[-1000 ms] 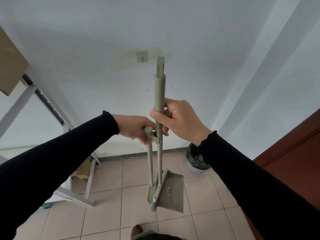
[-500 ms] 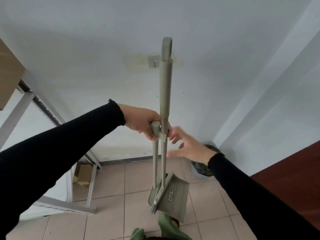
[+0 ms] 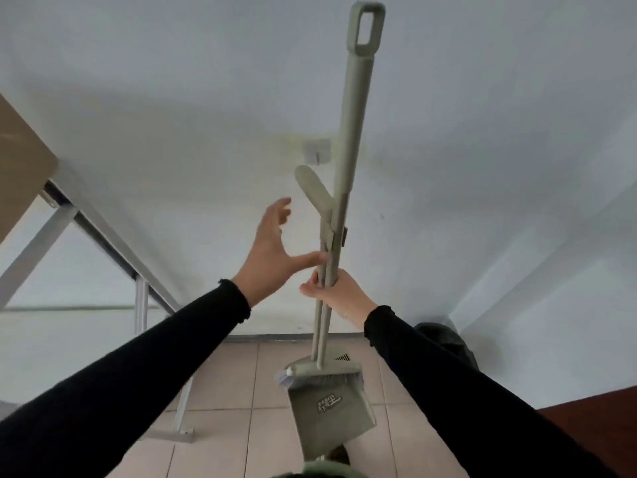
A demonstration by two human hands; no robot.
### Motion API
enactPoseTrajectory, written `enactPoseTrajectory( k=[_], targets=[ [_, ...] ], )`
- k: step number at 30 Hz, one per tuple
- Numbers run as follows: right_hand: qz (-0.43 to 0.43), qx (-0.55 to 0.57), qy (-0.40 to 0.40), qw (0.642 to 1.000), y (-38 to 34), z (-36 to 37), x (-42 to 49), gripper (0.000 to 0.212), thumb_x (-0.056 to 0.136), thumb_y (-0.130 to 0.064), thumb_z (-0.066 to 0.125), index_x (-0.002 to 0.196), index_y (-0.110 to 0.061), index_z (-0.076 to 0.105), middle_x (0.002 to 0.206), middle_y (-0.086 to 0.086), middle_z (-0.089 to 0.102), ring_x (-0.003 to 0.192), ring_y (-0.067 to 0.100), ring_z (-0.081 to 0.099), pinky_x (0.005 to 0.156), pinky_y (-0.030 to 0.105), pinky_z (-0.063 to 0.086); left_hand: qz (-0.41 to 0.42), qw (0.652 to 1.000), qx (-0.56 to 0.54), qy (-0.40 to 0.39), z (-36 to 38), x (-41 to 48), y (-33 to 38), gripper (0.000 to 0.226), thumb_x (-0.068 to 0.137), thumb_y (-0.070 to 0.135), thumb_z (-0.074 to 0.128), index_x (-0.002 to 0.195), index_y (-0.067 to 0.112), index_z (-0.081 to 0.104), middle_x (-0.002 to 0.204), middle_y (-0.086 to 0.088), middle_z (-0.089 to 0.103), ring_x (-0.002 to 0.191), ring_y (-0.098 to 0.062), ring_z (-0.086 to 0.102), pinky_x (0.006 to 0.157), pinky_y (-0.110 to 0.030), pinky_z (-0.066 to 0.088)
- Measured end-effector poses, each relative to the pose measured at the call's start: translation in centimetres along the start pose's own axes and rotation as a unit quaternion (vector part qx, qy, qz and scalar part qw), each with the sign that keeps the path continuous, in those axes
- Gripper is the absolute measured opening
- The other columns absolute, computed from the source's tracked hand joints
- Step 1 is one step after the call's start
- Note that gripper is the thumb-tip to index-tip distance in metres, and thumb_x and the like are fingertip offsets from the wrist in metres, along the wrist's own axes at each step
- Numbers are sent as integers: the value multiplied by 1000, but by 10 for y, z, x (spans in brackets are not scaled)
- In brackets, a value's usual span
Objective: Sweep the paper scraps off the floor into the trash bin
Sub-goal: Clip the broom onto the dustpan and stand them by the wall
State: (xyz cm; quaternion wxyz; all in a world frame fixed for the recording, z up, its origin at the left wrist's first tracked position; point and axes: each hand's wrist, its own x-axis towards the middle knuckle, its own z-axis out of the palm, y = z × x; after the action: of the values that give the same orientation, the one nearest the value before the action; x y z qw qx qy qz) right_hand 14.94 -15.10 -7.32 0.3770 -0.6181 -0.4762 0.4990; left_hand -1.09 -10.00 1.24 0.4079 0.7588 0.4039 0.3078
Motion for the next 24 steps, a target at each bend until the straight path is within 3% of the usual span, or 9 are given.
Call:
enactPoseTrajectory(
  k=[2,5,8,11,17,24],
  targets=[
    [-10,-16,15,1000,-4,4,13,33,67,-45,73,83,-21,57,73,-13,61,74,12,58,79,34,50,-42,994,-20,-95,20,0,-14,75,71,48,82,138,39,47,136,16,57,130,-1,48,116,-40,36],
    [-36,-46,10,998,-3,6,28,55,67,-52,74,116,-30,60,97,-17,69,96,8,66,92,38,55,-66,990,-91,-84,27,15,-17,41,79,18,81,116,29,66,114,7,72,109,-6,67,100,-38,53],
    [-48,-46,-34,997,-2,-8,34,66,76,-42,78,135,-34,51,124,-18,65,118,3,59,102,33,49,-61,990,-96,-86,21,31,-23,32,80,11,81,108,19,69,106,2,74,100,-9,70,88,-26,52],
    [-42,-46,-58,996,9,-27,39,53,78,-38,79,124,-28,57,124,-13,64,120,4,58,105,38,47,-57,989,-101,-88,18,41,-26,32,80,14,82,110,17,69,106,2,74,100,-9,69,87,-21,50],
    [-56,-35,-32,997,21,-39,60,41,72,-39,80,109,-30,64,112,-10,72,114,9,64,104,44,49,-60,988,-108,-88,29,62,-35,32,81,14,82,109,18,70,109,2,74,102,-10,68,89,-24,53],
    [-22,-33,-32,999,28,-38,85,41,76,-30,81,113,-25,63,114,-8,71,114,12,64,105,44,48,-101,980,-130,-108,33,84,-59,39,81,8,81,118,13,68,118,-1,73,113,-13,67,94,-28,54]
  ],
)
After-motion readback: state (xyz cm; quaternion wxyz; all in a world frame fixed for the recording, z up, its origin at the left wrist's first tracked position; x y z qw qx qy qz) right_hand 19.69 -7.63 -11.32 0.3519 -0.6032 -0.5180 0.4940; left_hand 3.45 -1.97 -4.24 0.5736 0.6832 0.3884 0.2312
